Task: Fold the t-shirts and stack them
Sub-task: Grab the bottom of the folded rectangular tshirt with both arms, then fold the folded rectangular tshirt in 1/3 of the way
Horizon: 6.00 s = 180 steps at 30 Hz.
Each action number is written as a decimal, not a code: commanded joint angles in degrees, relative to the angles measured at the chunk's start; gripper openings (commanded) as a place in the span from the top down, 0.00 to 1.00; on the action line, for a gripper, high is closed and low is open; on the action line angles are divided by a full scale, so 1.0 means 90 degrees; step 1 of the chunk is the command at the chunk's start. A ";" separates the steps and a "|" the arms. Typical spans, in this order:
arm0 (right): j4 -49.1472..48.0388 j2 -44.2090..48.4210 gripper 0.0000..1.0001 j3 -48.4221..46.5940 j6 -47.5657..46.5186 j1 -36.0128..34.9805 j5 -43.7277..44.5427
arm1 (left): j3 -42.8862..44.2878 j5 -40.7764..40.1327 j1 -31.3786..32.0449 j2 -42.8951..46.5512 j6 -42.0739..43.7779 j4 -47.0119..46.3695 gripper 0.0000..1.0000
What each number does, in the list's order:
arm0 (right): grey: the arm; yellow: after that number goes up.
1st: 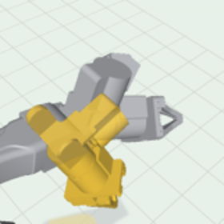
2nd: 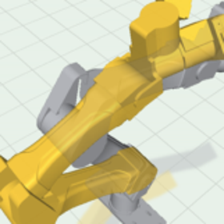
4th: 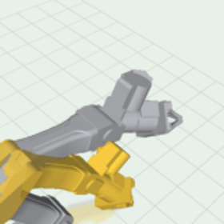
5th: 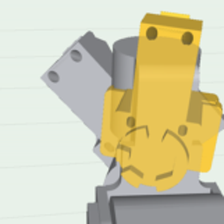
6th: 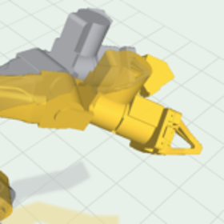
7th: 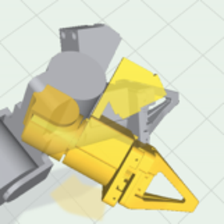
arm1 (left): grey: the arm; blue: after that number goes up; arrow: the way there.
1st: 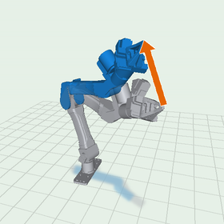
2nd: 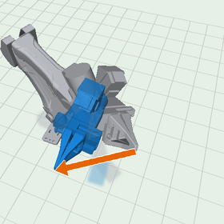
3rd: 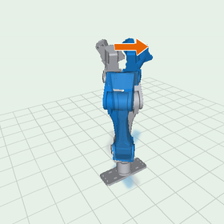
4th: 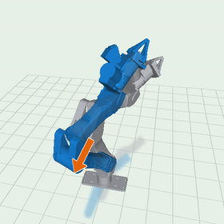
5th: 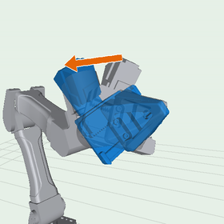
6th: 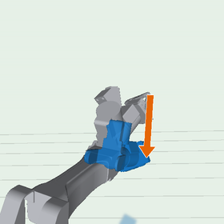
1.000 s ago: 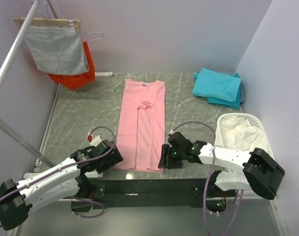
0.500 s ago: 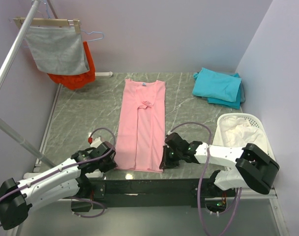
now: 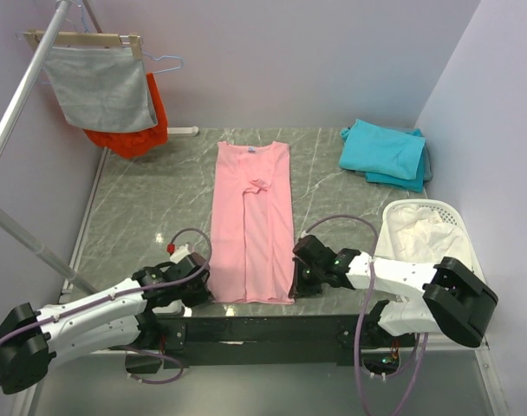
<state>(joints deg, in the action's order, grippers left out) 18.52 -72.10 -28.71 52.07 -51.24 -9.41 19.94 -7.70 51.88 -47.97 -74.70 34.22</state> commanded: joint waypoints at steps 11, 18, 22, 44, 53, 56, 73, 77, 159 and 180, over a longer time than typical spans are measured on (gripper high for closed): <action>0.0550 0.0530 0.44 -0.0150 -0.0054 -0.0039 0.0430 | 0.0177 -0.0277 0.0496 0.0212 -0.0430 0.0192 0.43; 0.0023 0.0442 0.49 0.0123 0.0142 -0.0039 0.0059 | 0.0060 -0.0228 0.0496 0.0096 -0.0372 0.0007 0.56; -0.0076 0.0364 0.60 0.0163 0.0132 -0.0048 0.0040 | 0.0001 -0.0169 0.0496 -0.0061 -0.0314 -0.0149 0.81; 0.0900 0.0286 1.00 -0.1701 -0.1214 0.0215 0.0899 | 0.1904 -0.1682 0.0320 -0.0822 0.0633 0.0495 0.99; 0.0979 -0.0553 1.00 -0.2580 -0.2122 0.1414 0.0548 | 0.2237 -0.1068 -0.1232 -0.1622 0.2000 -0.0598 0.99; 0.0950 -0.1080 1.00 -0.2960 -0.2416 0.1718 0.0362 | 0.2461 -0.0766 -0.1701 -0.2168 0.2429 -0.1105 0.99; 0.1555 -0.3532 1.00 -0.5384 -0.3344 0.2754 -0.0224 | 0.4268 0.0231 -0.3127 -0.4827 0.3622 -0.2024 0.99; 0.1555 -0.3727 1.00 -0.5560 -0.3413 0.2871 -0.0234 | 0.4307 0.0299 -0.3234 -0.5002 0.3719 -0.2268 0.99; 0.0432 -0.5407 0.48 -0.6419 -0.3471 0.3125 -0.0605 | 0.4610 0.2633 -0.3909 -0.6154 0.5018 -0.4125 0.01; -0.0418 -0.3464 0.44 -0.5433 -0.3648 0.3554 0.0176 | 0.4737 0.0602 -0.3957 -0.5247 0.4794 -0.3266 0.01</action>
<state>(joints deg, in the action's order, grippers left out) 18.09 -109.65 -78.41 20.25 -21.61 -11.53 60.18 2.70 16.67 -97.95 -30.87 -0.19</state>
